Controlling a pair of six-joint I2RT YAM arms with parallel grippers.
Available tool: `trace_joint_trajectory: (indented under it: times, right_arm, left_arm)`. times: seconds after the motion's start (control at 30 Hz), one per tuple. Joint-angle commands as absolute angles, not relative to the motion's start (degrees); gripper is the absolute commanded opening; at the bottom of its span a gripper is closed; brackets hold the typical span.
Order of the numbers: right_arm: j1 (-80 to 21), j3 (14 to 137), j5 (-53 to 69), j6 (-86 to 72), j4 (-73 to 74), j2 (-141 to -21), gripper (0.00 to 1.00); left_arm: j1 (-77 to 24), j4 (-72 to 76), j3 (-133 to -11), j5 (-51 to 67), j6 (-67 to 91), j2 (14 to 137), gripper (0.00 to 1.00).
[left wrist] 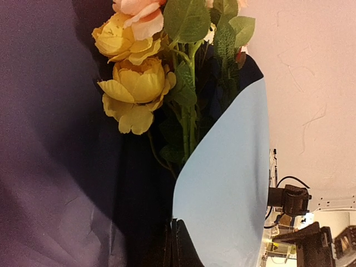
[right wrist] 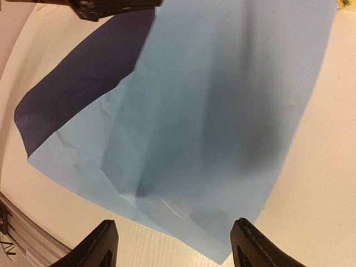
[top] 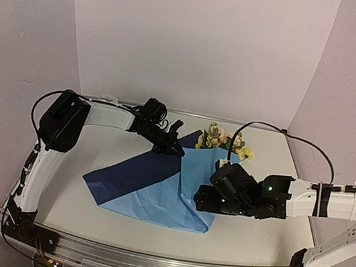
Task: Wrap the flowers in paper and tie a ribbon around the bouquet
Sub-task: Fold the one-fourth-folded wrapping paper at the center of the board, then press the 1/4-folded wrapping paper into the folded wrapping paper.
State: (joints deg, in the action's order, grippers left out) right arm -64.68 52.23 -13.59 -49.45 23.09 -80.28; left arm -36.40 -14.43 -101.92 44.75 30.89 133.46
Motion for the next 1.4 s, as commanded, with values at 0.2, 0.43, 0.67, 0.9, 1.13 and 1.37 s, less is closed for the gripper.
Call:
trace_joint_trajectory:
  times: [0.2, 0.43, 0.67, 0.9, 1.13, 1.37]
  right_arm:
    - [-62.75, 41.13, -18.68, -56.90, 16.80, -76.71, 0.87]
    - [-65.46, 39.65, -17.98, -57.52, 10.67, -79.76, 0.85]
    - [-74.27, 39.51, -31.19, -54.50, 14.45, -78.74, 0.86]
    - [-78.93, 46.76, -39.83, -53.80, 24.35, -86.48, 0.77]
    - [-79.57, 53.81, -44.12, -57.65, 34.47, -93.77, 0.59]
    - [-81.27, 60.76, -47.25, -61.68, 45.72, -99.79, 0.46]
  left_arm:
    - [-35.95, -12.88, -101.23, 44.26, 26.73, 126.73, 0.00]
    - [-35.95, -13.45, -101.90, 44.12, 26.65, 126.57, 0.00]
    - [-35.95, -15.30, -103.51, 43.96, 26.23, 127.95, 0.00]
    - [-35.95, -16.79, -105.24, 43.69, 26.19, 128.49, 0.00]
    - [-35.95, -18.72, -107.10, 43.06, 25.48, 128.88, 0.00]
    - [-35.95, -19.59, -108.27, 42.83, 25.40, 129.34, 0.00]
